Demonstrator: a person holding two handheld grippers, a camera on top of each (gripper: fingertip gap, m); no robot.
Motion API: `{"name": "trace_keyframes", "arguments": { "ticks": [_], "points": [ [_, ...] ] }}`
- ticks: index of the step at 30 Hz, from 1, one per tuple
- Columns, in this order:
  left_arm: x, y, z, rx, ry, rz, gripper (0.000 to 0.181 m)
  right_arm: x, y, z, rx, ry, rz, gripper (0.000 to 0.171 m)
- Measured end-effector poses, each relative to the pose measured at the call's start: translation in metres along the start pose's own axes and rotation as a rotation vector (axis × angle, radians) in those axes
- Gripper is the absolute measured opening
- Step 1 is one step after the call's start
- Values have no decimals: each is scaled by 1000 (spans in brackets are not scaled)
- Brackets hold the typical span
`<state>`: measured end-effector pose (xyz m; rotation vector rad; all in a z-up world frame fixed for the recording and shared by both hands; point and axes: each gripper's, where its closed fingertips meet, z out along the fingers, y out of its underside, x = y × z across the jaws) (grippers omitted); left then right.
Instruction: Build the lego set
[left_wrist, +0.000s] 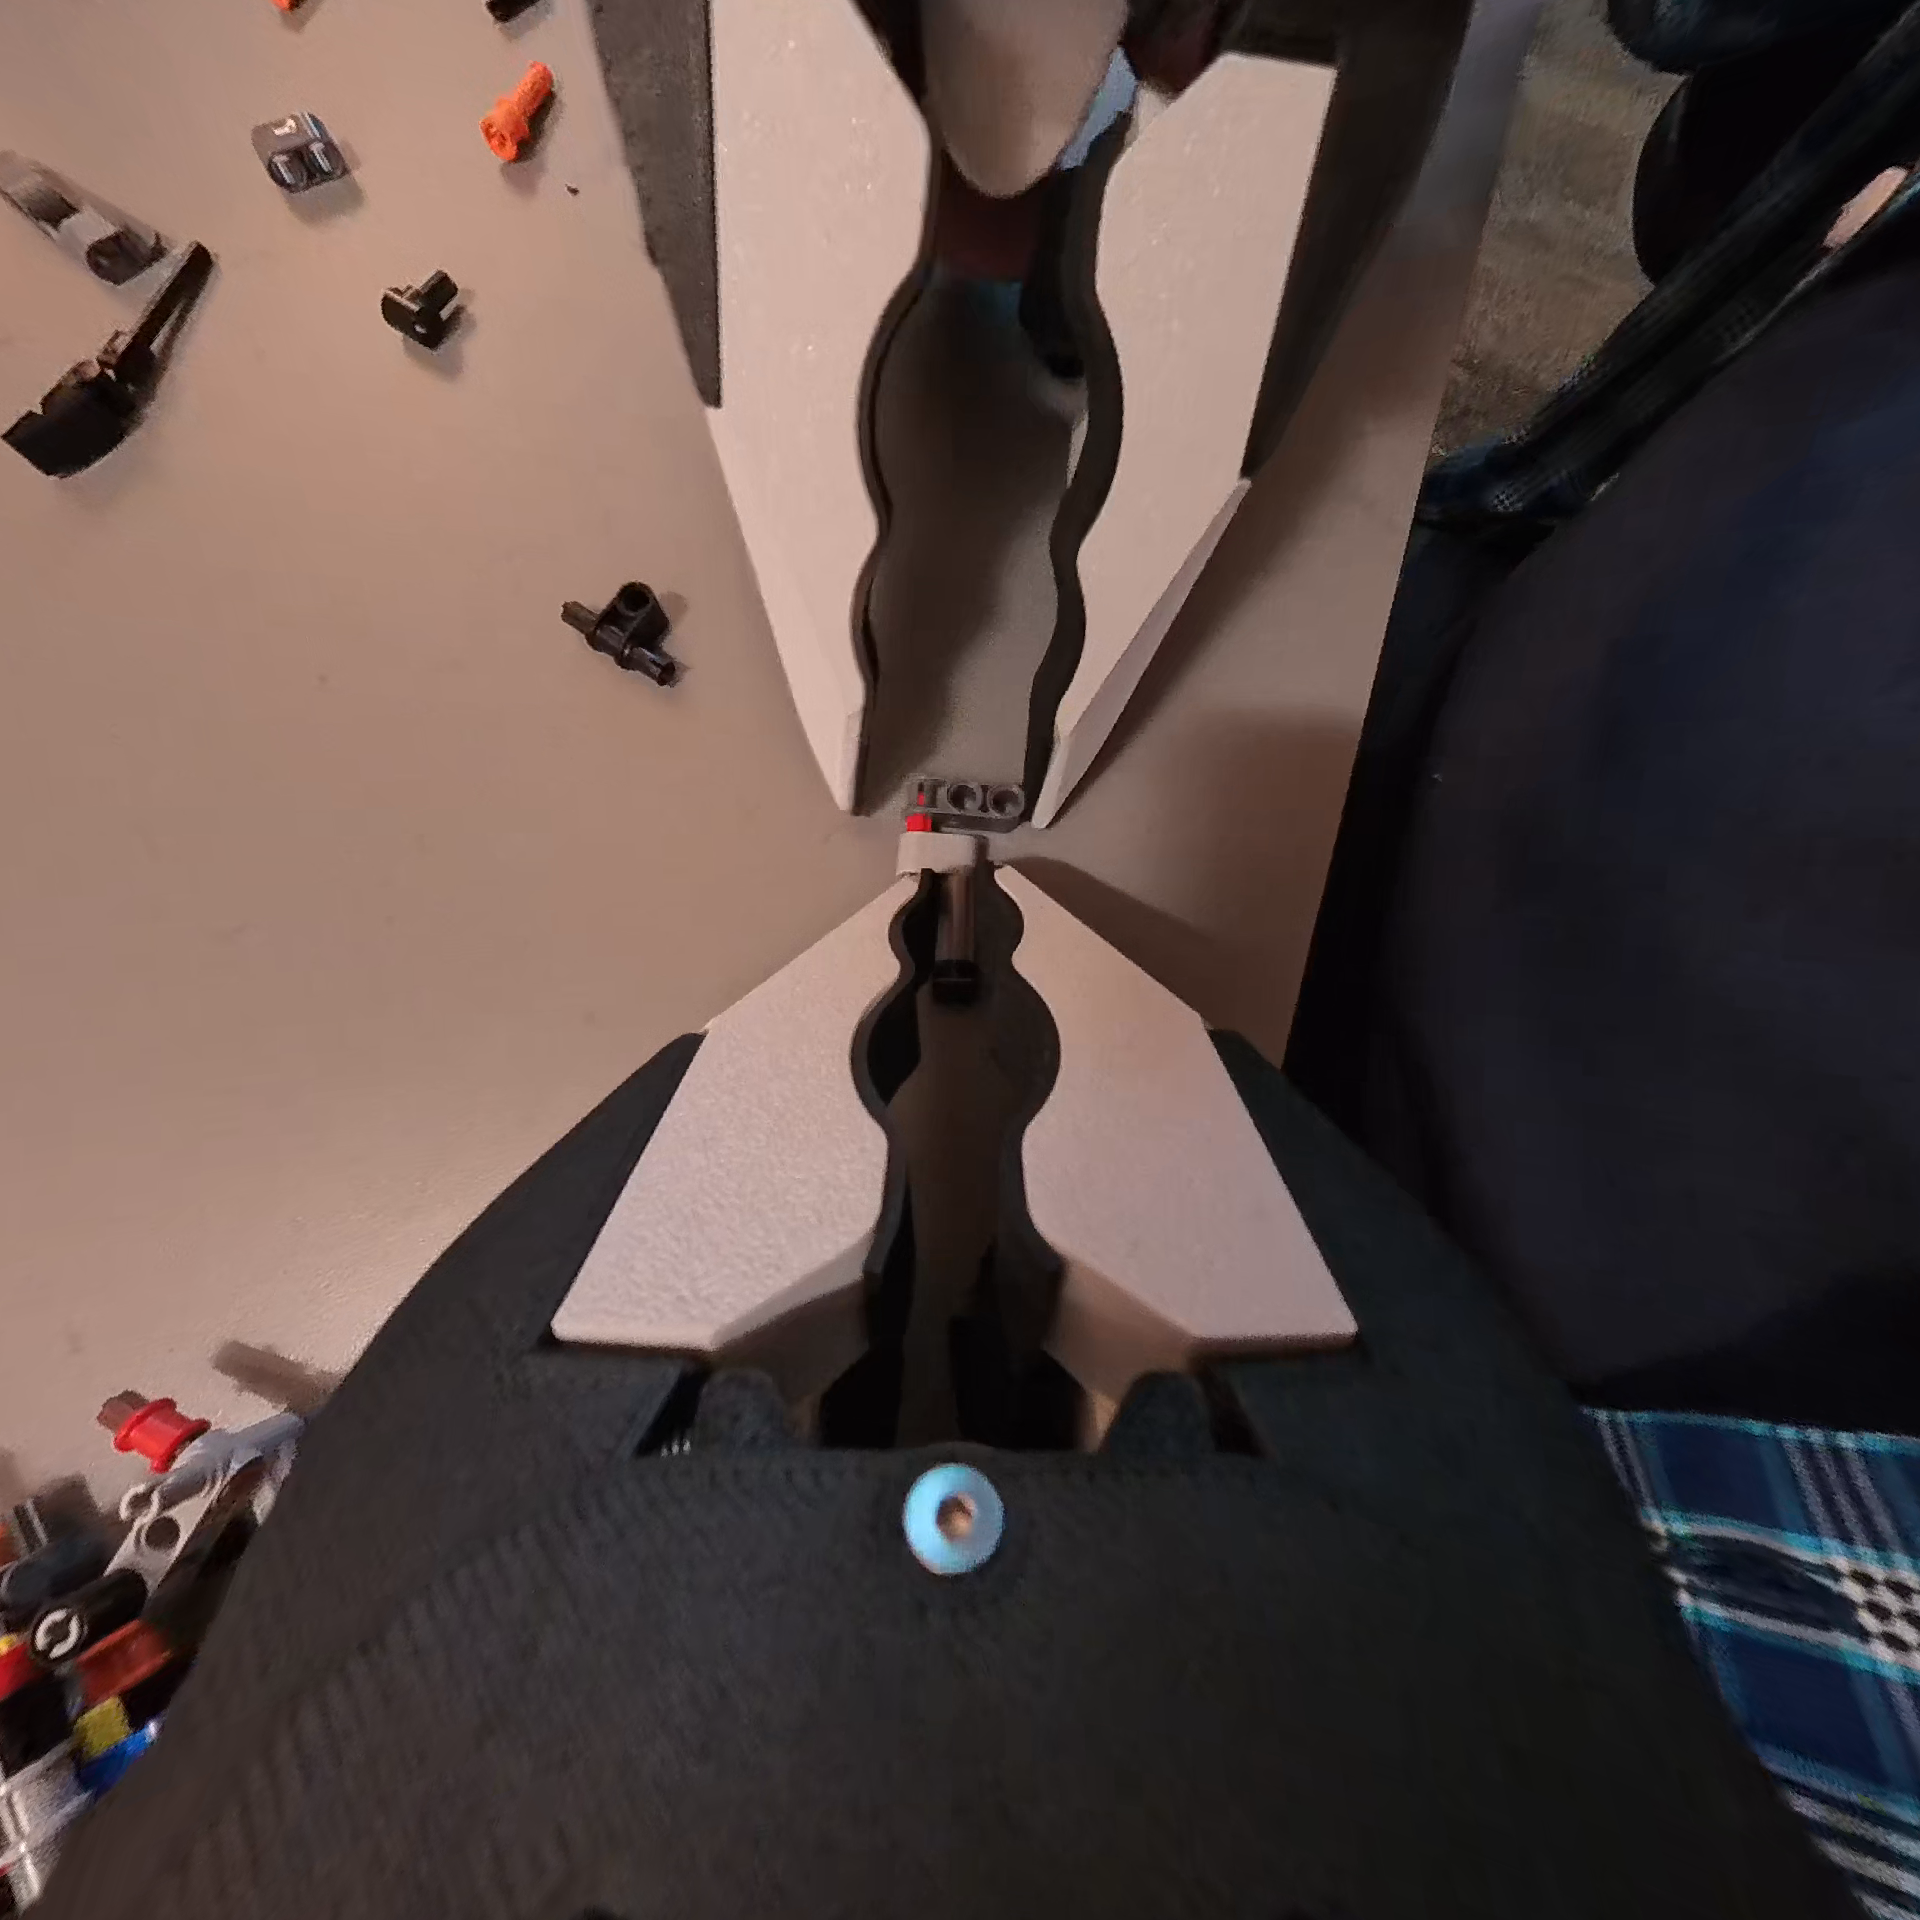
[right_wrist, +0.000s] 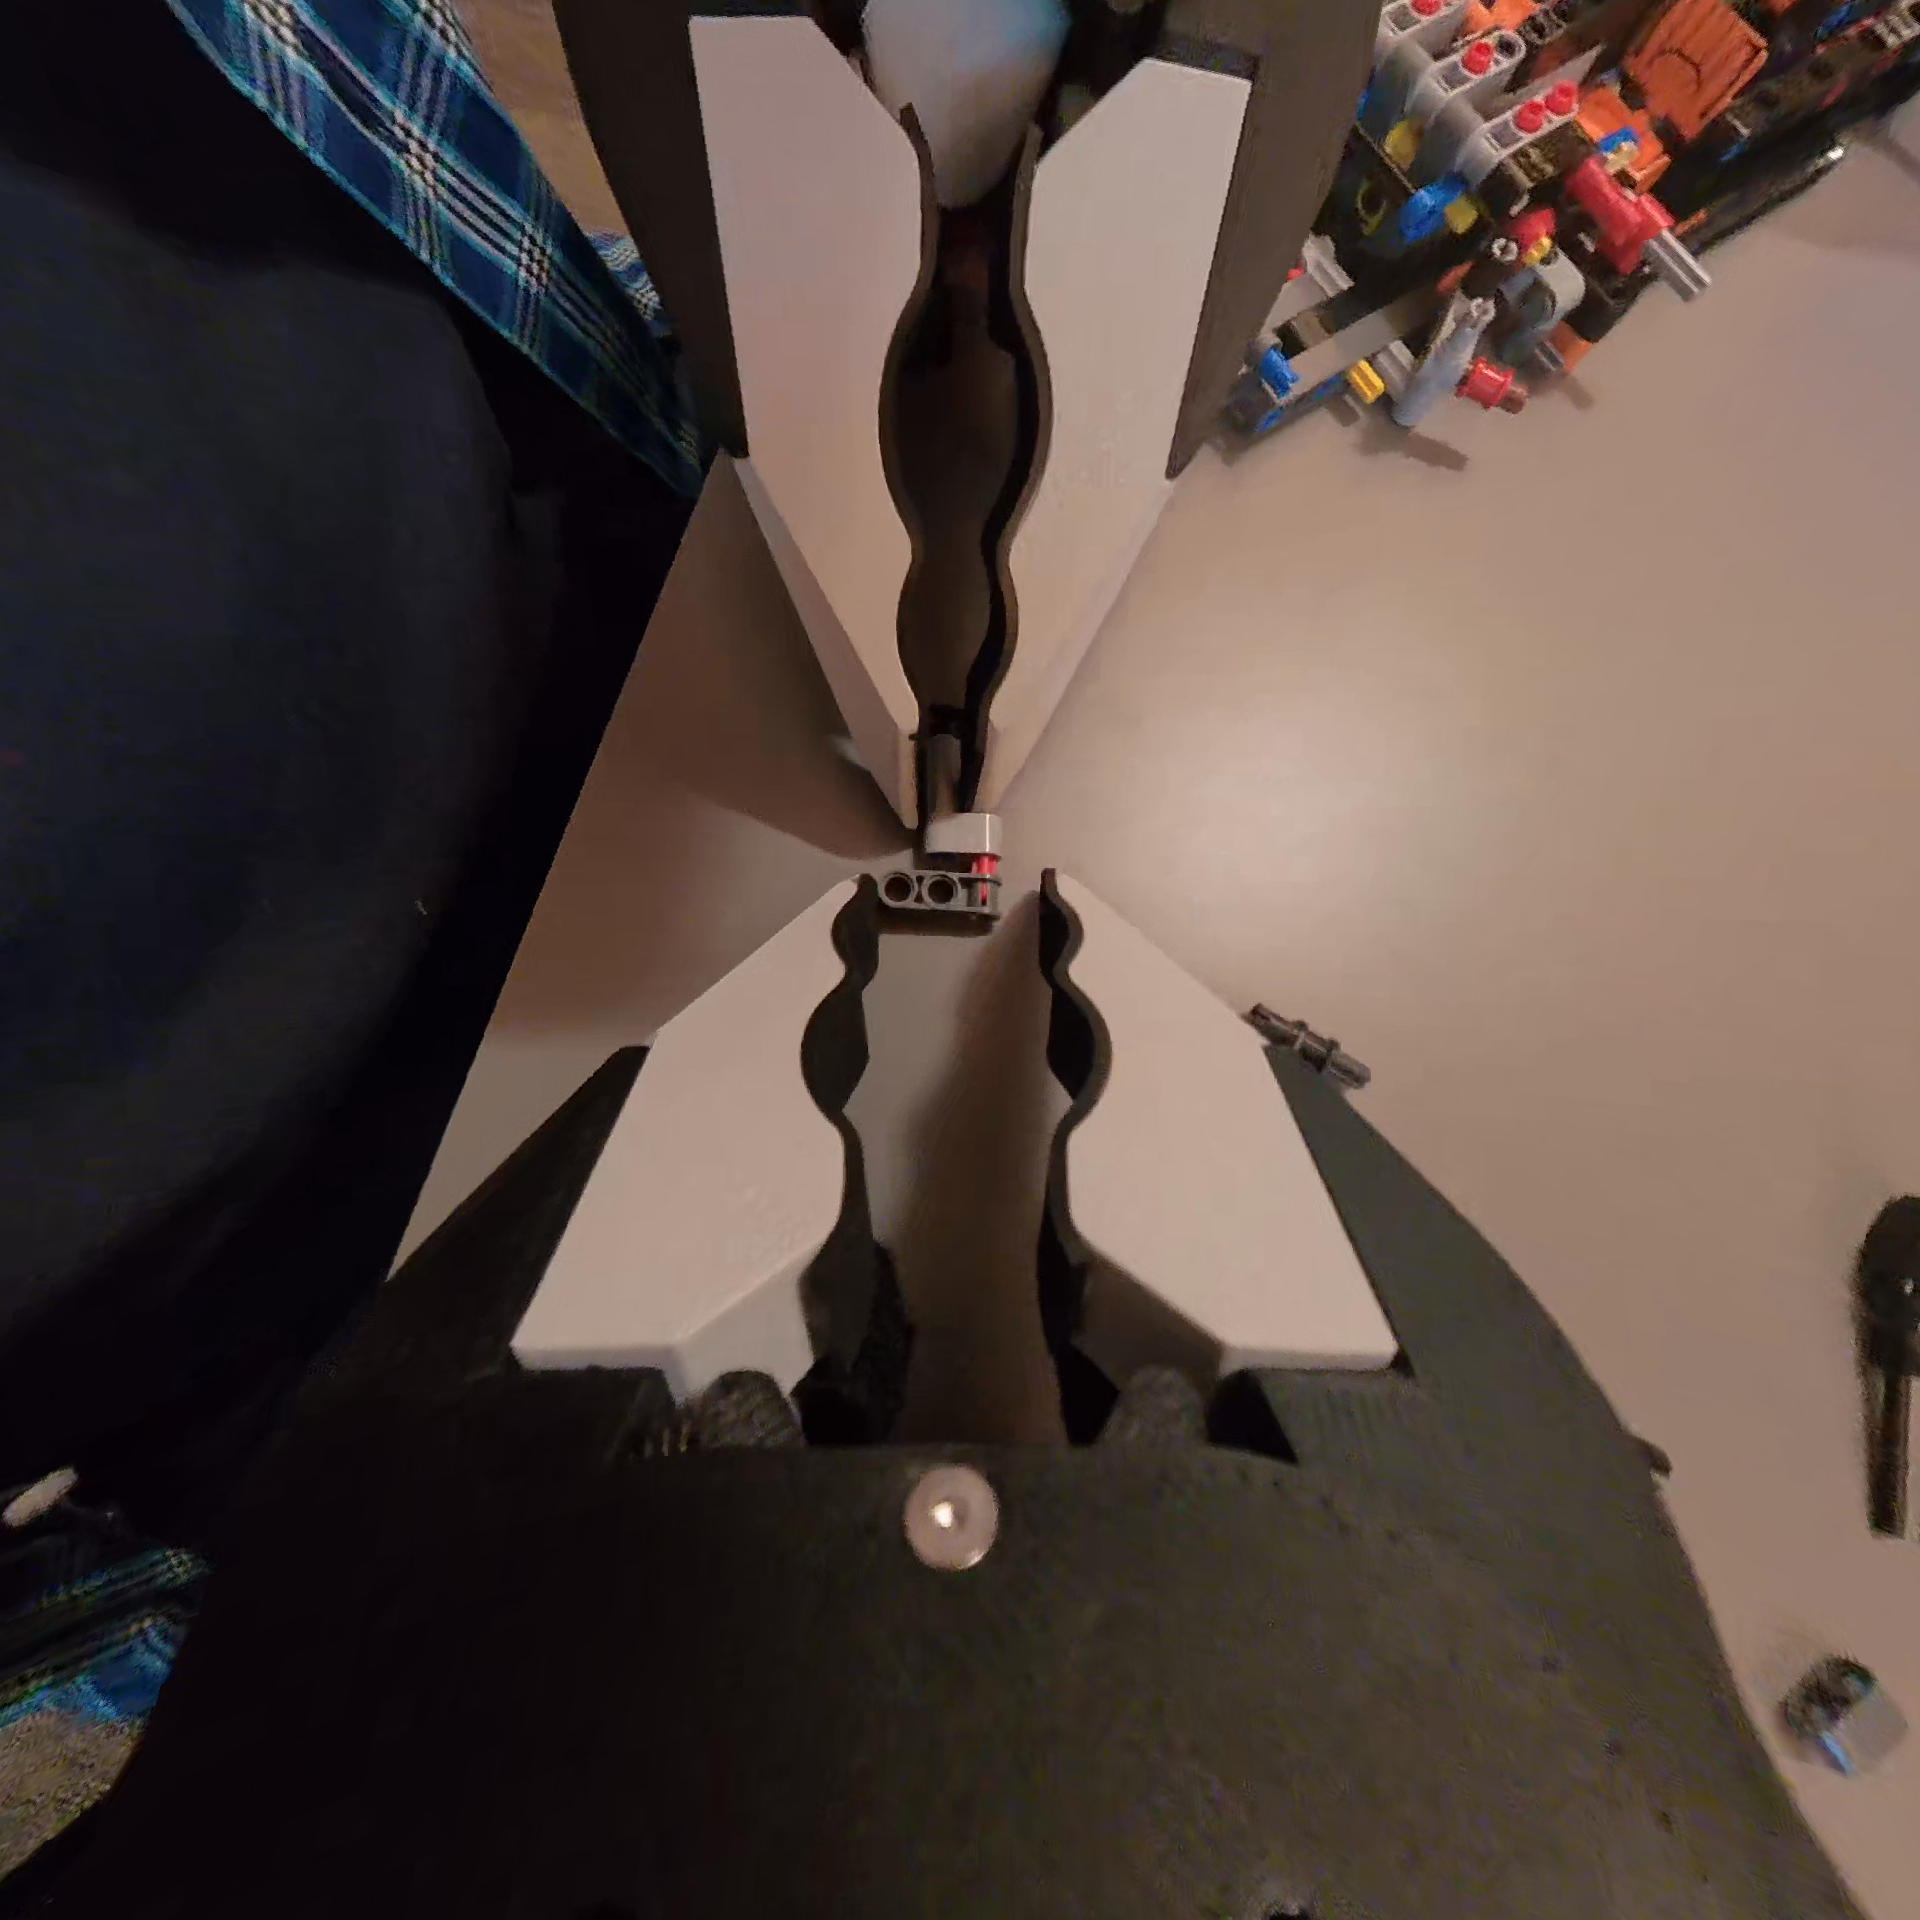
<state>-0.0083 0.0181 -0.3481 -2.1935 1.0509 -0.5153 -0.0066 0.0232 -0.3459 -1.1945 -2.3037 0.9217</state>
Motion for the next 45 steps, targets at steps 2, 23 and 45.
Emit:
{"name": "trace_keyframes", "arguments": {
  "ticks": [2, 23, 45],
  "points": [
    [0, 0, 0, -4, -7, -1, 6, -1, 2, -2, -9, 24, 35, 26],
    [8, -4, 5, 9, 49, 8, 6, -1, 9, -7, 40, 62, 129, 0],
    [8, -4, 5, -15, 13, 33, 6, 2, 9, -7, 38, 161, 180, 0]
  ]
}}
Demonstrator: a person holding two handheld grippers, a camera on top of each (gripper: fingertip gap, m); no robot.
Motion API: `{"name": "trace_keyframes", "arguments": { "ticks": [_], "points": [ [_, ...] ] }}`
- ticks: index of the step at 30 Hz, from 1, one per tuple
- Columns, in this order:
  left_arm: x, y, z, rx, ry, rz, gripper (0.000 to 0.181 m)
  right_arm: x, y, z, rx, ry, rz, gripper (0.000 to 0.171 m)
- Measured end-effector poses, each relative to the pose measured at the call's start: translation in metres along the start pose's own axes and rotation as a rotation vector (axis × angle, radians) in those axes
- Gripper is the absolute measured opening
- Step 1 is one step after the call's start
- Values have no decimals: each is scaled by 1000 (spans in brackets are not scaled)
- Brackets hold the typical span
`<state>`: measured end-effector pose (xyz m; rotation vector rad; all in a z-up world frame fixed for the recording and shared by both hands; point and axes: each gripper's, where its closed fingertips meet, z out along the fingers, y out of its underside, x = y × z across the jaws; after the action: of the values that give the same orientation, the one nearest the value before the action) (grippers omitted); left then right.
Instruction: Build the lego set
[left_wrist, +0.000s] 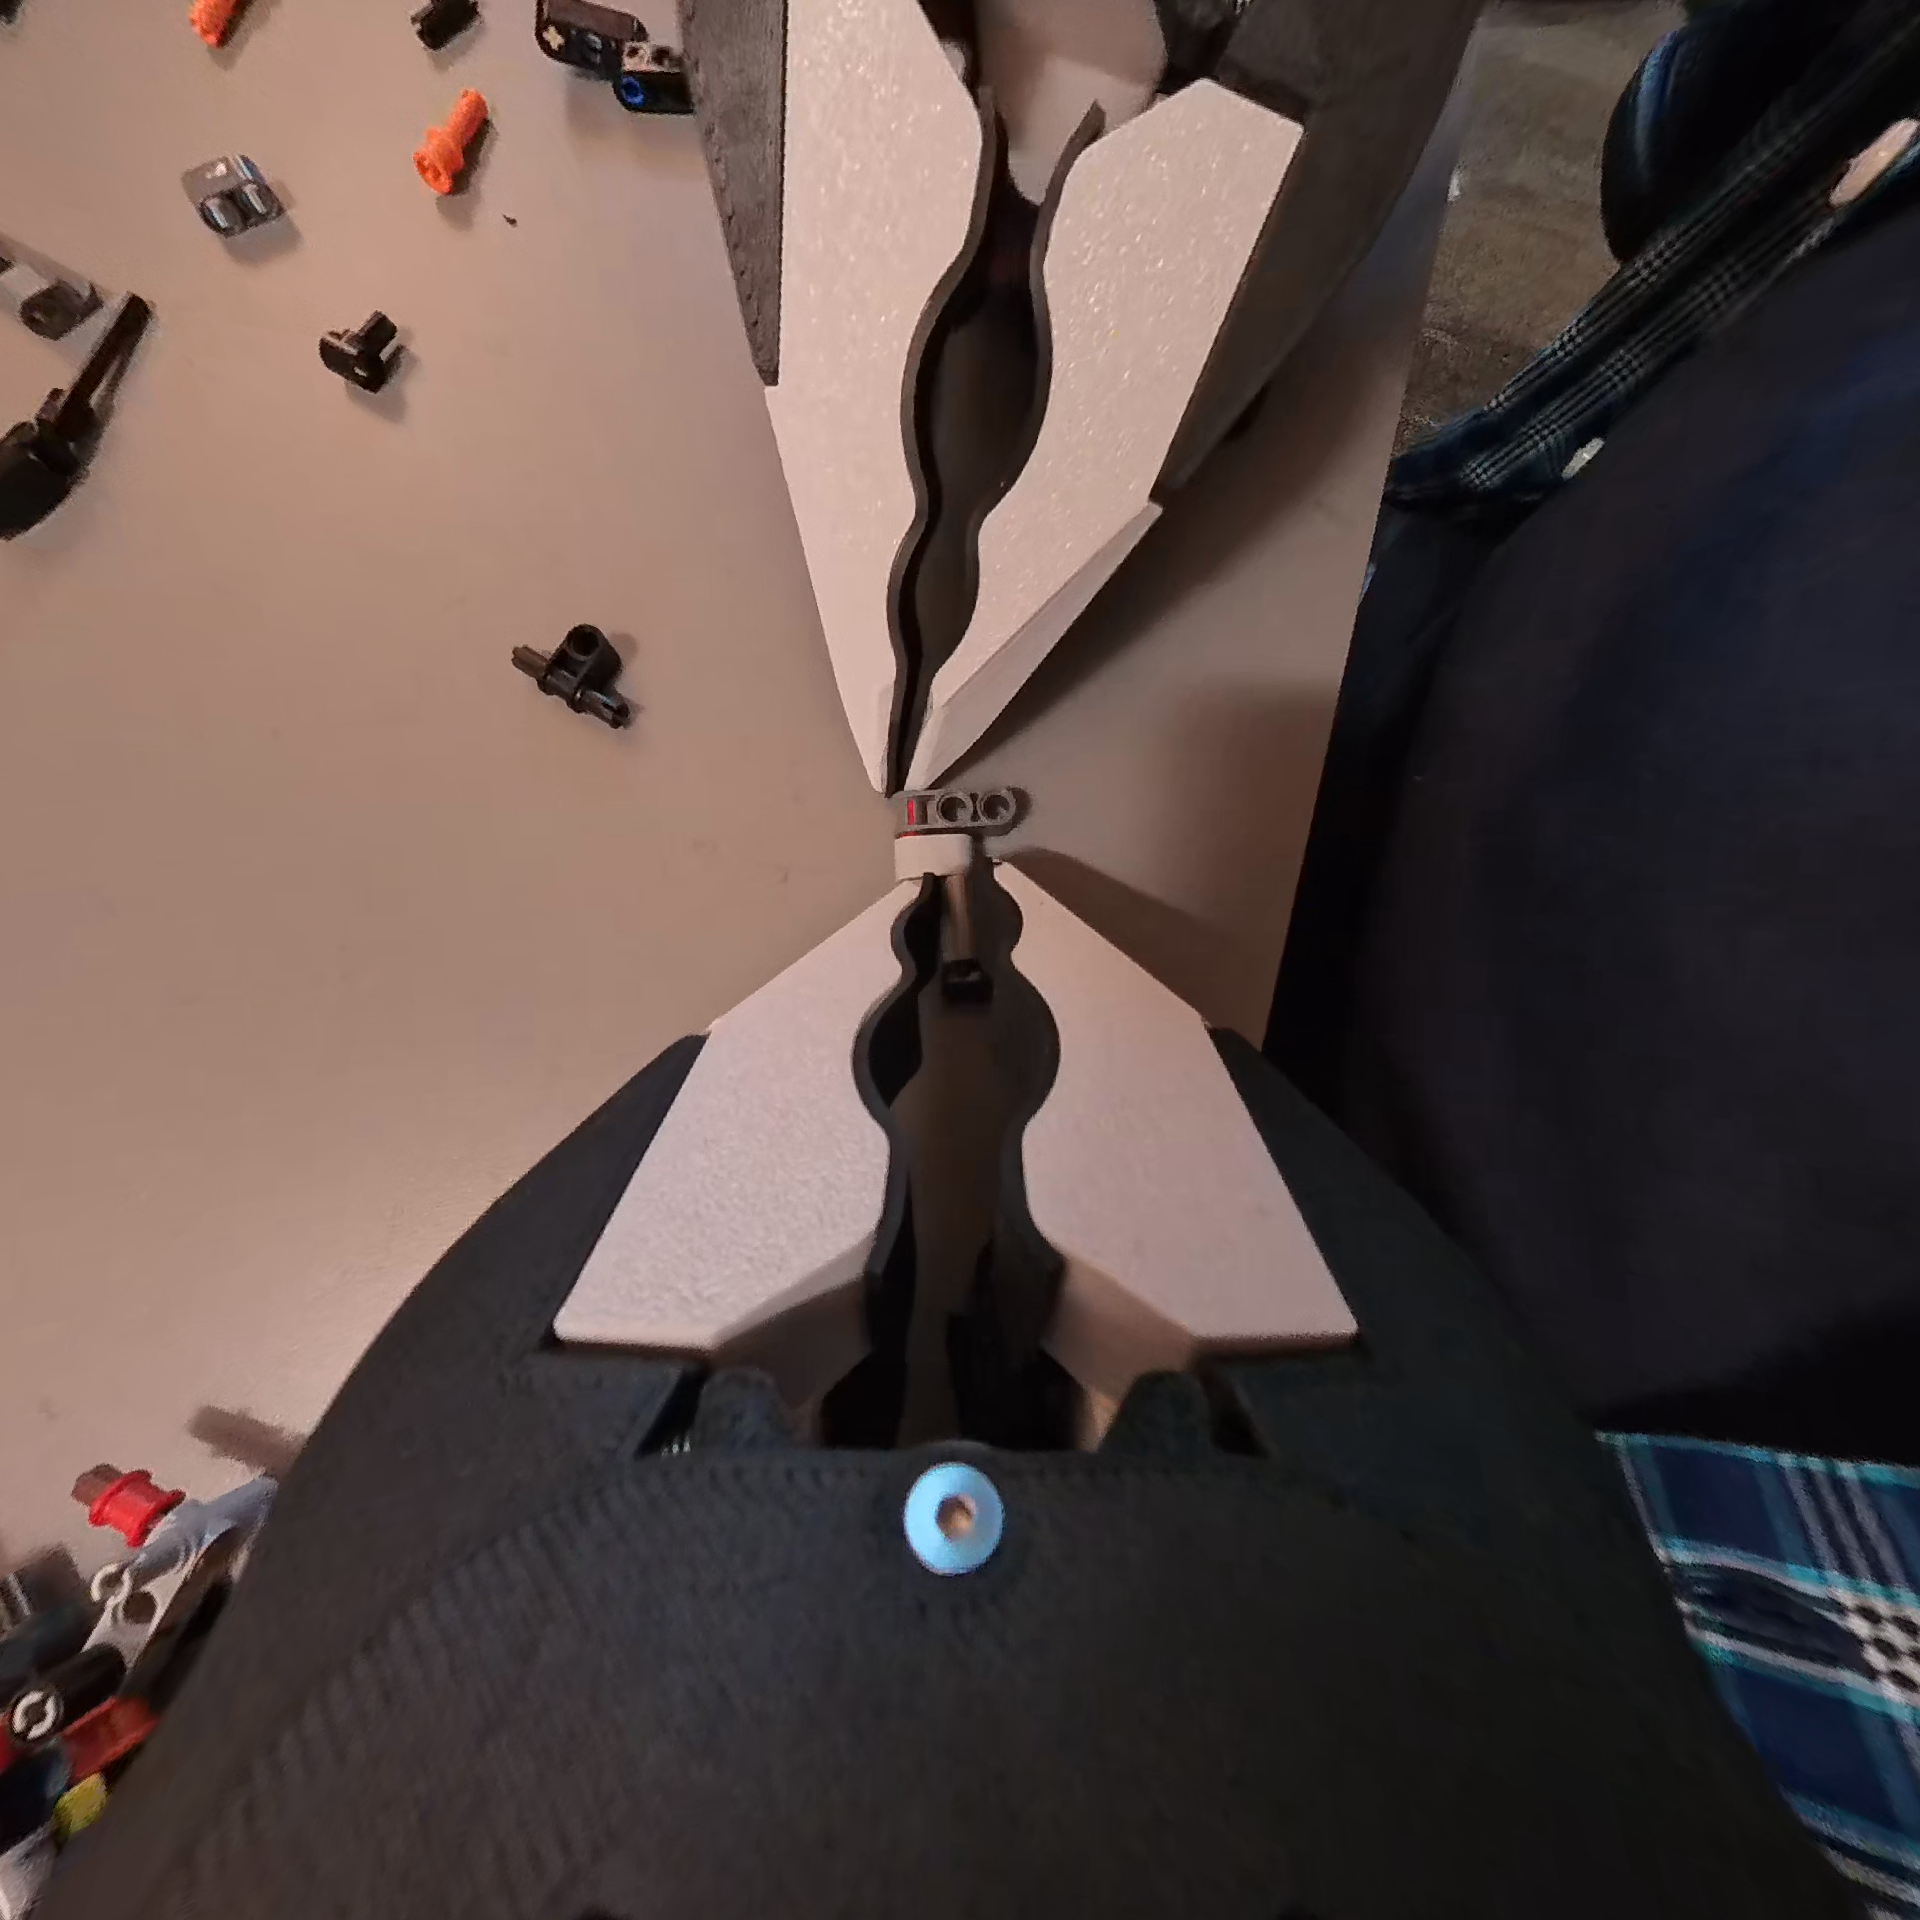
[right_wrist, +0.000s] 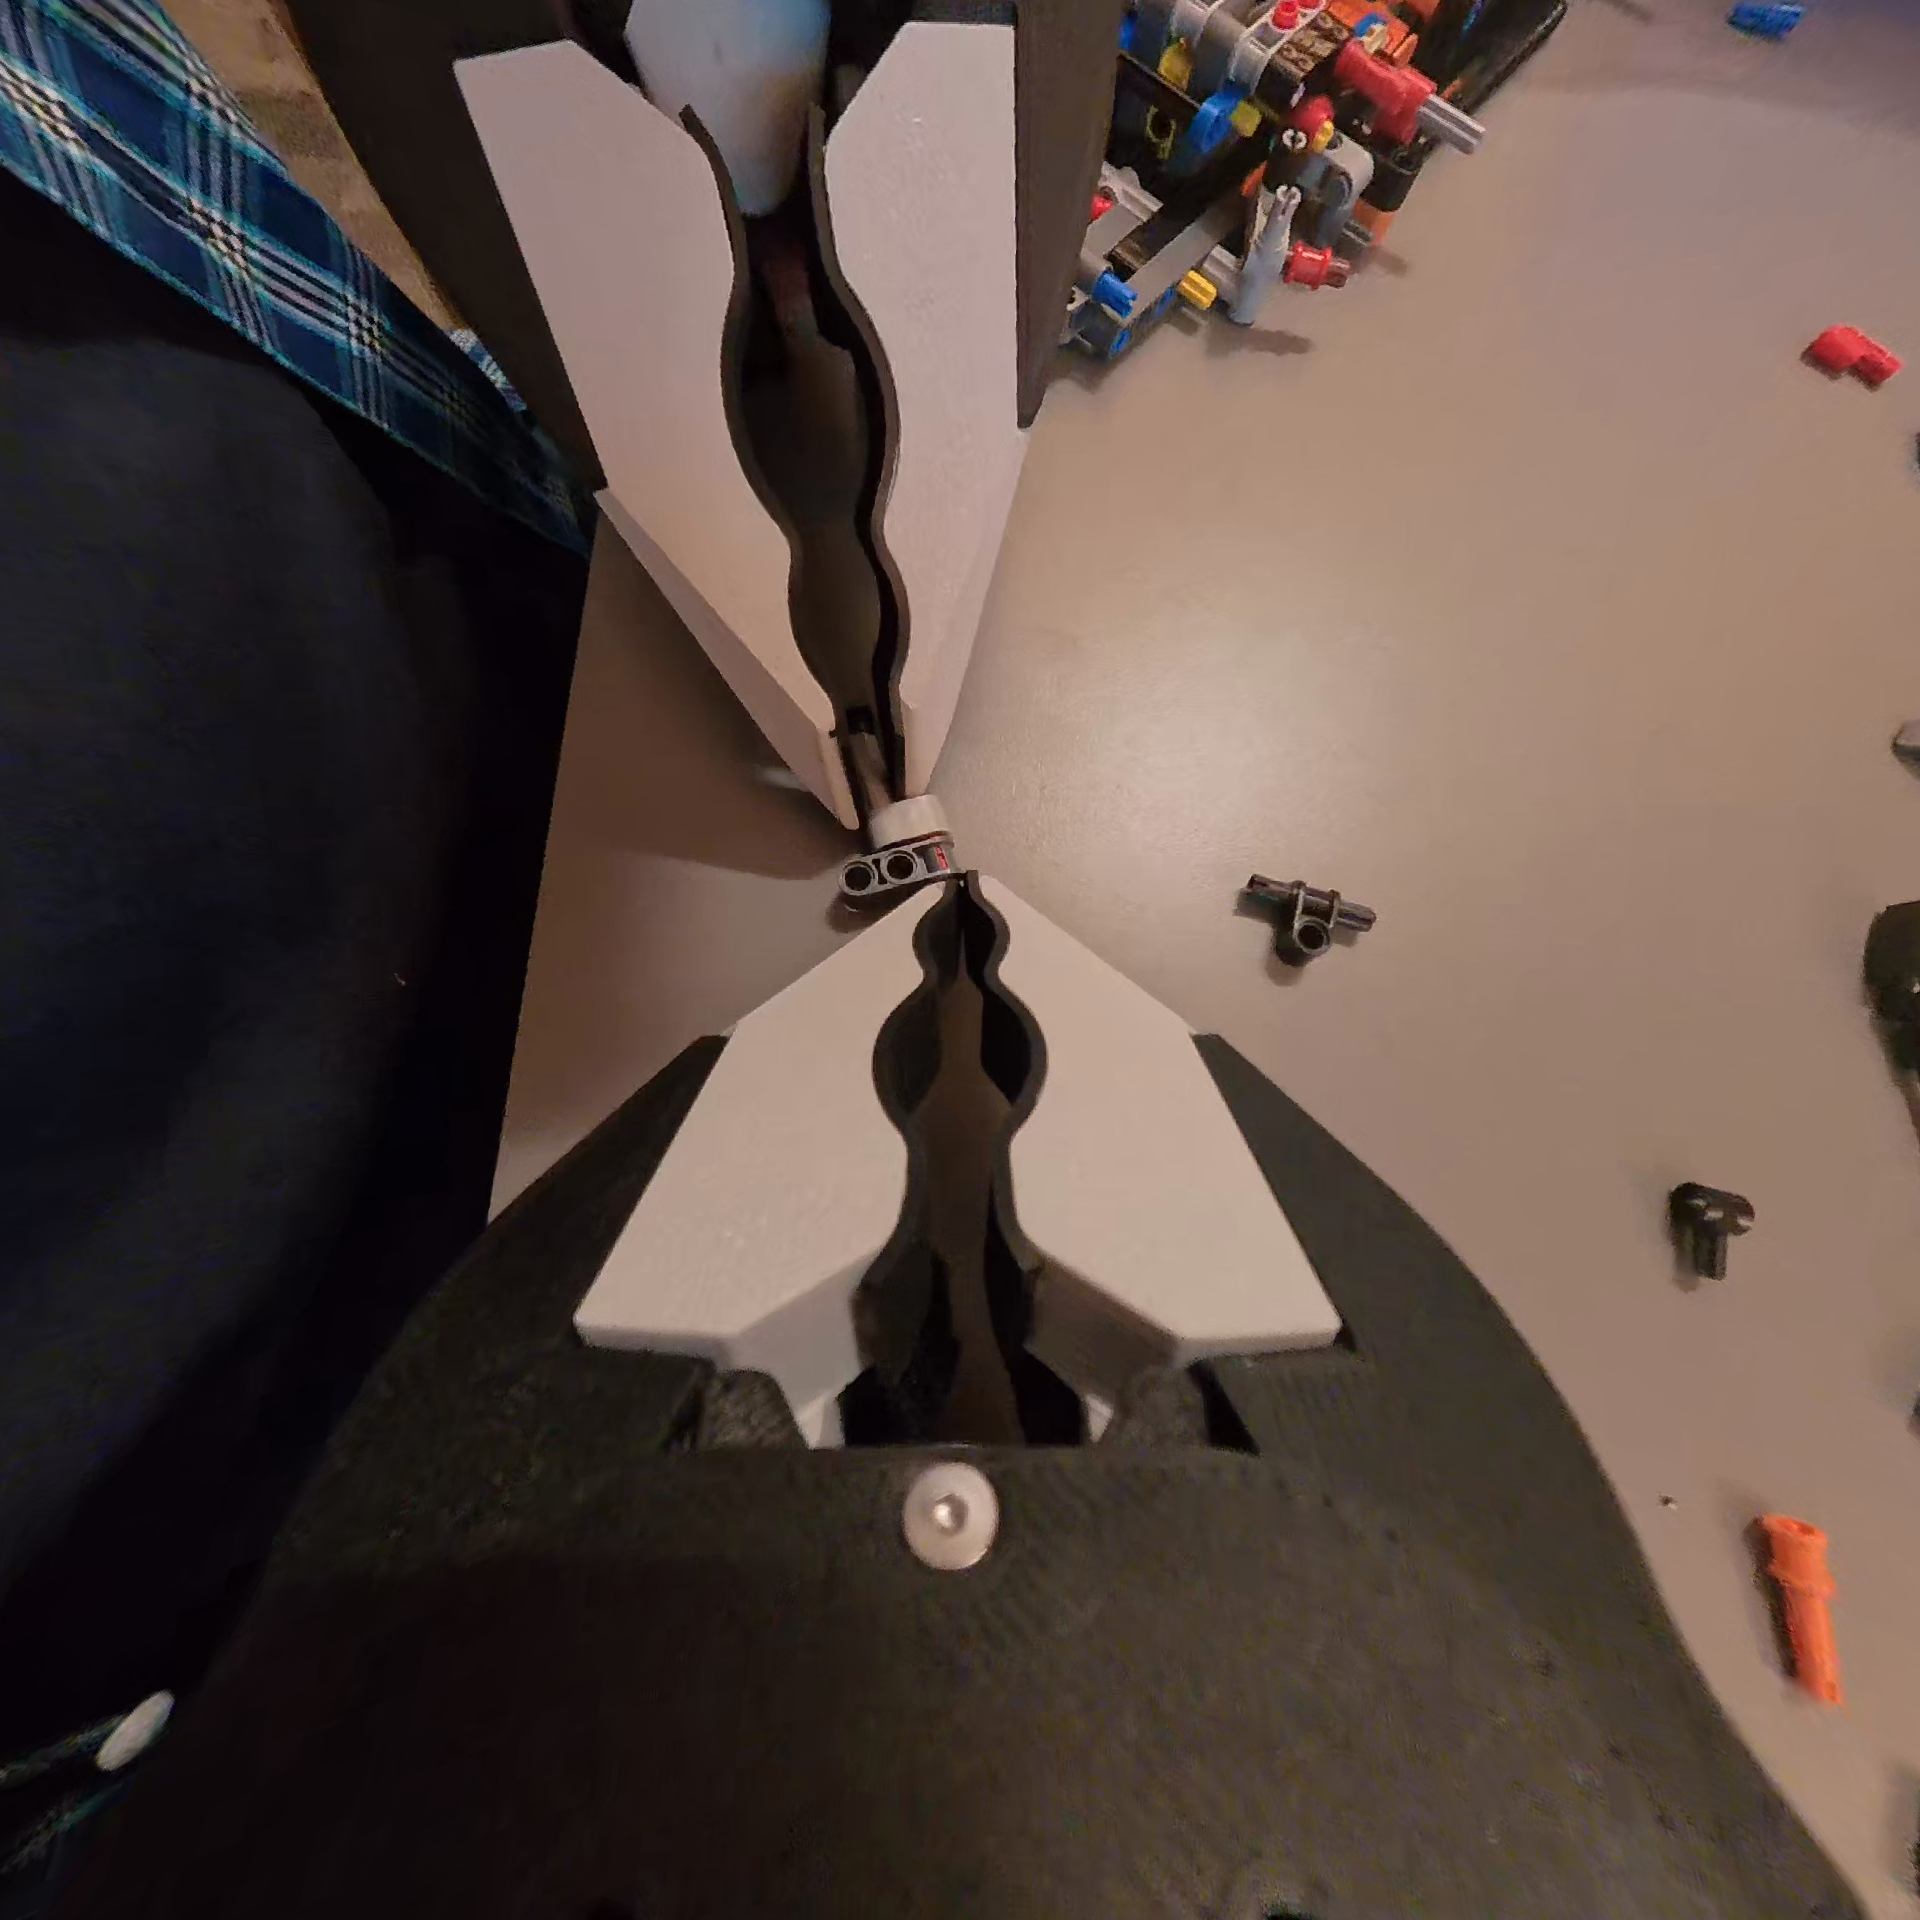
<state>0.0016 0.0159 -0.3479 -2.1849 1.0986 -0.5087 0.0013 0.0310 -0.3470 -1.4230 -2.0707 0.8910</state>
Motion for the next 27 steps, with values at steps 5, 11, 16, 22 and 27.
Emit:
{"name": "trace_keyframes", "arguments": {
  "ticks": [5, 11, 16, 22, 27],
  "points": [
    [0, 0, 1, -30, -11, 21, 6, 0, 3, -3, -9, 13, 36, 3],
    [-1, 0, 1, -46, -4, 14, 6, 6, 0, -13, -10, 46, 65, 9],
    [-2, 1, 0, -88, 11, 36, 6, -4, -5, -12, -3, 15, 45, 27],
    [-2, 1, 1, -113, 55, 64, 6, -10, -6, -1, -38, -11, 32, 41],
    [-5, -1, 2, -107, 61, 67, 6, -8, -3, 4, -63, -1, 52, 22]
  ]
}}
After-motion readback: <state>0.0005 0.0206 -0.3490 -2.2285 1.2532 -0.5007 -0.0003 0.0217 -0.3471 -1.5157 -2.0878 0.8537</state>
